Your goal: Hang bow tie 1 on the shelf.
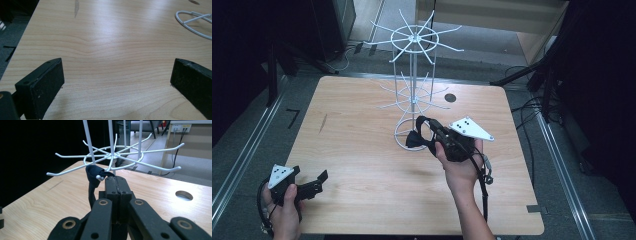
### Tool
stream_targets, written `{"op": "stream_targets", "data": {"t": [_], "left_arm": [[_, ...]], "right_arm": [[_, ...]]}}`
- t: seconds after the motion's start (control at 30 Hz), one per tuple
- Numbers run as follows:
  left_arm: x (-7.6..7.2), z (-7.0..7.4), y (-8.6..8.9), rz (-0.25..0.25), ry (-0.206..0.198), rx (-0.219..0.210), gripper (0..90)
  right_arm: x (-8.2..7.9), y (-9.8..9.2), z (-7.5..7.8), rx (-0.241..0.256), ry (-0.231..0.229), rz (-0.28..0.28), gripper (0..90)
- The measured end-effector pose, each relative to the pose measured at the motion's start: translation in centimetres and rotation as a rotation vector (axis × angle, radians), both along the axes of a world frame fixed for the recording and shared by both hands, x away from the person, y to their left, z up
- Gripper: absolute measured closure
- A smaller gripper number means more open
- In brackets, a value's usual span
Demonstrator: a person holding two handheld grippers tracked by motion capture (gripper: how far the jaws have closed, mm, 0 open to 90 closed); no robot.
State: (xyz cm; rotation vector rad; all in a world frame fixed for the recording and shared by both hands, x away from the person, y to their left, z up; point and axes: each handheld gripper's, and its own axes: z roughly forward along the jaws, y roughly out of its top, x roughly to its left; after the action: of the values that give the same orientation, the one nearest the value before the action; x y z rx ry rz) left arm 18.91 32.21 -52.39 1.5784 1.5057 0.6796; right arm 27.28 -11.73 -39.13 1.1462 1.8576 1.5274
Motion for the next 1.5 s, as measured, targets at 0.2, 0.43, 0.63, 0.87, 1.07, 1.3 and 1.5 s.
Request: {"op": "stream_targets", "data": {"t": [0.2, 0.43, 0.63, 0.87, 1.07, 1.3, 1.5], "left_arm": [[0.0, 0.0, 0.0, -0.001, -0.001, -0.003, 0.0], [0.0, 0.0, 0.0, -0.001, 0.000, -0.005, 0.0], [0.0, 0.0, 0.0, -0.002, 0.001, -0.007, 0.0], [0.0, 0.0, 0.1, -0.002, -0.004, -0.008, 0.0], [0.0, 0.0, 0.0, -0.001, -0.003, -0.008, 0.0], [0.0, 0.0, 0.0, -0.002, -0.004, -0.006, 0.0], [0.0, 0.0, 0.0, -0.005, 0.000, -0.003, 0.0]], "right_arm": [[0.7, 0.4, -0.3, 0.005, 0.007, -0.012, 90.0], [1.3, 1.1, -0.7, 0.016, 0.005, -0.026, 90.0], [1.8, 1.5, -1.1, 0.015, 0.004, -0.026, 90.0], [1.5, 1.1, -1.7, 0.036, 0.006, -0.002, 74.2], [1.2, 0.0, -2.6, 0.052, 0.026, 0.002, 54.4], [0.2, -1.9, -3.6, 0.049, 0.040, -0.023, 47.0], [-0.6, -4.4, -4.7, 0.034, 0.067, -0.073, 46.9]]}}
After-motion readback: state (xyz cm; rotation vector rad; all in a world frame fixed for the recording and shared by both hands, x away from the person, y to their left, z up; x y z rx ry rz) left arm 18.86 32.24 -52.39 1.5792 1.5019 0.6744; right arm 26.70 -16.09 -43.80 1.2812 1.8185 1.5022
